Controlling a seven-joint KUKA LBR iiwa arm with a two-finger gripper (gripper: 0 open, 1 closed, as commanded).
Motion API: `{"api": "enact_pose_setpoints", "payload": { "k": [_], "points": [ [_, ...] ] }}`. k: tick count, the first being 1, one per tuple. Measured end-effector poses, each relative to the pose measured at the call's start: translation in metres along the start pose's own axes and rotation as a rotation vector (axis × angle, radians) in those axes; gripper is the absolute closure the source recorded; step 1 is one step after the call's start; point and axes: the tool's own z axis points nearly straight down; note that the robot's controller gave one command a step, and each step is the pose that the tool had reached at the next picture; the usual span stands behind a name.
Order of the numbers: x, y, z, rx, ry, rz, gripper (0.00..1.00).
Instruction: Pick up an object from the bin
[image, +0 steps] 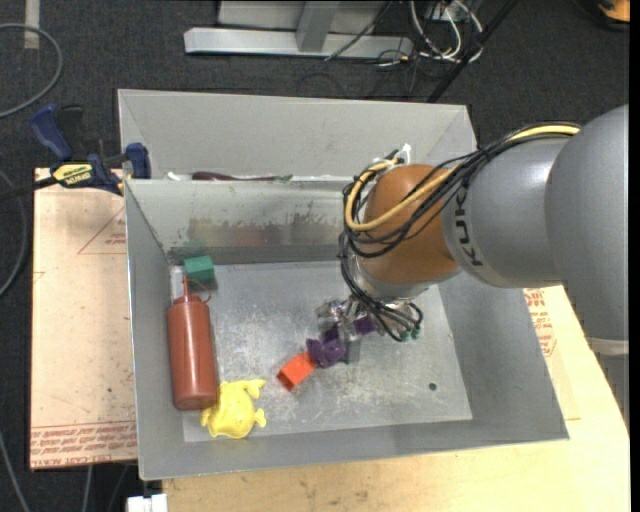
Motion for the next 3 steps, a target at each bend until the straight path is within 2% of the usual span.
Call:
{"api": "enact_pose_setpoints", "payload": {
  "k": [1,2,3],
  "points": [
    [0.000,0.000,0.000,0.000,0.000,0.000,1.00],
    [0.006,0.011,-0.079,-0.001,-0.003,-0.021,1.00],
    [0.006,0.011,-0.079,-0.001,-0.003,-0.021,1.00]
  ]
}}
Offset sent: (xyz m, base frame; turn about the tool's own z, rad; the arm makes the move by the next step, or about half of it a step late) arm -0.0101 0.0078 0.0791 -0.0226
